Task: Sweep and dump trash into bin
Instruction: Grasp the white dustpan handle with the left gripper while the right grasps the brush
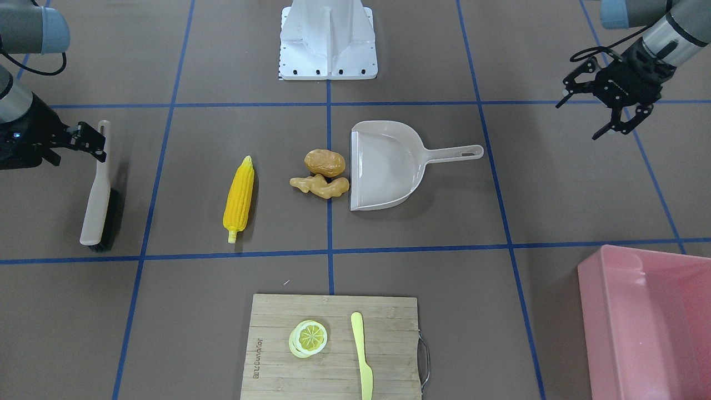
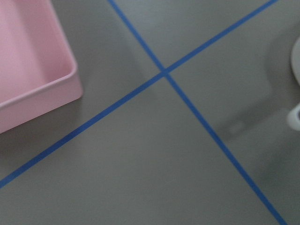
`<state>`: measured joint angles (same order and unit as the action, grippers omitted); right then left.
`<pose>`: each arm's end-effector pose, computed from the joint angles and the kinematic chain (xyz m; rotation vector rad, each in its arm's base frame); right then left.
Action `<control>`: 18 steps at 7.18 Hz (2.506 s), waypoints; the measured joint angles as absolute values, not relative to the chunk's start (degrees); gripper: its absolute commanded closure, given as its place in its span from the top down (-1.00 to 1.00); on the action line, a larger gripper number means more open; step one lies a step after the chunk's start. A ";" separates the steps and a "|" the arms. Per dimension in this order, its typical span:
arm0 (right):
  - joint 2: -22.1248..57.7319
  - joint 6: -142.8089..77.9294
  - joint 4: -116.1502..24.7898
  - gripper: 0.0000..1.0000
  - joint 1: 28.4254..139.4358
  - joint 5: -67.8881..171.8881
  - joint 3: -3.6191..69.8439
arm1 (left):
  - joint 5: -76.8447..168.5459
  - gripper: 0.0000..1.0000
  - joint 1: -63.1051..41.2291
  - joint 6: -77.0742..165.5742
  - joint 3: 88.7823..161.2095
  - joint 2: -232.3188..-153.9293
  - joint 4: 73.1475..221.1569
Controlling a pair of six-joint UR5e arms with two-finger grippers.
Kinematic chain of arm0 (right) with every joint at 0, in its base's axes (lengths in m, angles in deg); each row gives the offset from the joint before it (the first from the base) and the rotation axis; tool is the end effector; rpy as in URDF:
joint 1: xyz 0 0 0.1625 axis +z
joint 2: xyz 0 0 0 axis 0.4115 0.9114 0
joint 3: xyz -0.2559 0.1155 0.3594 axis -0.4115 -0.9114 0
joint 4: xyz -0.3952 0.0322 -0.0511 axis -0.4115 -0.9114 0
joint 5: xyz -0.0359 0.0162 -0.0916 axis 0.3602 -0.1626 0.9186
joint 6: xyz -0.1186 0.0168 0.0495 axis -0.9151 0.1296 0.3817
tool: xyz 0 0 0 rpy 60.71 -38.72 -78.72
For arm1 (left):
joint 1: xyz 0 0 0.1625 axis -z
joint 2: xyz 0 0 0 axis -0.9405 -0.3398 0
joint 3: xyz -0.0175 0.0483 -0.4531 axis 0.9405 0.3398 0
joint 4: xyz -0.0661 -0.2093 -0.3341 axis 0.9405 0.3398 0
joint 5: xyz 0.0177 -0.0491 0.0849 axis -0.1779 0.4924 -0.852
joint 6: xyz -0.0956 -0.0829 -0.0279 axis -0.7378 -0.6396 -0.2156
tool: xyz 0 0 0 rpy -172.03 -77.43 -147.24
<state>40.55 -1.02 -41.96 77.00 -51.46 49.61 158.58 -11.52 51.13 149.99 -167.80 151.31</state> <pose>-0.2469 -0.4169 0.5399 0.0013 -0.8393 -0.0135 0.1941 -0.4006 0.4676 0.5584 0.9783 0.7082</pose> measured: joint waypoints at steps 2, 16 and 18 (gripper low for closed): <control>40.42 2.15 -38.77 1.00 73.00 -49.73 47.36 | 154.87 0.98 -17.34 51.18 152.03 -170.66 149.85; 42.33 1.90 -39.90 -1.00 74.27 -51.17 49.66 | 149.32 0.91 -28.18 77.07 141.77 -186.98 148.34; 36.86 1.86 -48.22 -1.00 72.87 -51.49 52.89 | 149.32 0.91 -28.30 76.94 140.18 -187.61 148.31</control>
